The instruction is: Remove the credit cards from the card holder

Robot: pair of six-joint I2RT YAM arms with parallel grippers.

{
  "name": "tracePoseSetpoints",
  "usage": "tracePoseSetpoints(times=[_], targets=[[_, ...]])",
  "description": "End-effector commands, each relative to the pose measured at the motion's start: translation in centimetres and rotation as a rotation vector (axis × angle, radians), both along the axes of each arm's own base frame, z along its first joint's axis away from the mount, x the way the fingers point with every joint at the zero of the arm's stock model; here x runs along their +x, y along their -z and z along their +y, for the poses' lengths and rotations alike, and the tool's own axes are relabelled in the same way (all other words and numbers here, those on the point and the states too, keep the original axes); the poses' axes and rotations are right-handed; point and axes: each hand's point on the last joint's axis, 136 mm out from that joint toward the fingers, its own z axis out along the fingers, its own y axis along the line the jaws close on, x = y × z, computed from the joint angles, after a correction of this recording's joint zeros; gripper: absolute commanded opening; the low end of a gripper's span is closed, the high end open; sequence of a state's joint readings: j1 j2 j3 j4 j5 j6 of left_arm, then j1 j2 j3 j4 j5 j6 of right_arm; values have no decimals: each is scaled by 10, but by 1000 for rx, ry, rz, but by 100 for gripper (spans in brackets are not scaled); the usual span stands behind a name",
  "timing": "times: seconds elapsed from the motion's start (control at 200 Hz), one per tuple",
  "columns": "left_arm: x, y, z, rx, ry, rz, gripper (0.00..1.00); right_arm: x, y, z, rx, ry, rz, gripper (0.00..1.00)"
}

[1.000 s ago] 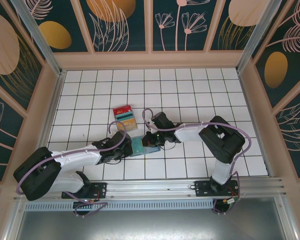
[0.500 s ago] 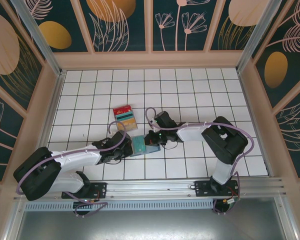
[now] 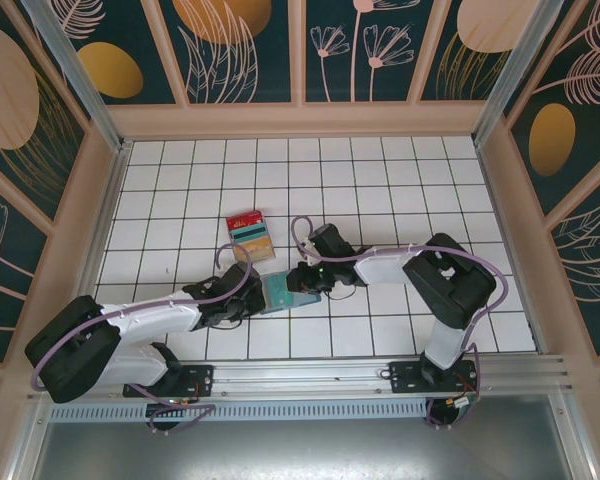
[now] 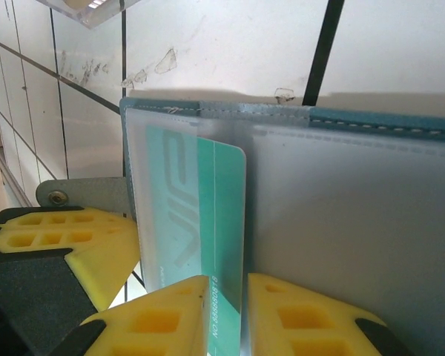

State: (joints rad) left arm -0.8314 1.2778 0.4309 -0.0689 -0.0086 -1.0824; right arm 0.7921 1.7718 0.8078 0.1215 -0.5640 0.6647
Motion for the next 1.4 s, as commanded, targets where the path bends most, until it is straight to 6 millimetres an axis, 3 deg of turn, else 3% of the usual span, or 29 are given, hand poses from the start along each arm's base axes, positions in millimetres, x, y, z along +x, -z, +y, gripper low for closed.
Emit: tracePoseSetpoints(times=[0.0, 0.245, 0.776, 1.106, 1.316, 1.361, 1.396], targets=[[-12, 9, 6, 18, 7, 47, 0, 0, 2, 7, 19, -11, 6, 20], [-12, 10, 8, 25, 4, 49, 0, 1, 10, -5, -38, 2, 0, 3], [-12, 7, 10, 23, 3, 39, 0, 6, 11, -49, -82, 47, -14, 0], [-9, 0, 7, 12, -2, 26, 0, 14, -5, -63, -76, 85, -49, 0], [0, -18, 1, -22, -22, -15, 0, 27, -35, -72, -35, 126, -108, 0], [4, -26, -1, -38, -32, -32, 4, 29, -41, -72, -25, 123, -120, 0], [8, -34, -4, -56, -40, -46, 13, 30, -45, -71, -18, 122, -129, 0]])
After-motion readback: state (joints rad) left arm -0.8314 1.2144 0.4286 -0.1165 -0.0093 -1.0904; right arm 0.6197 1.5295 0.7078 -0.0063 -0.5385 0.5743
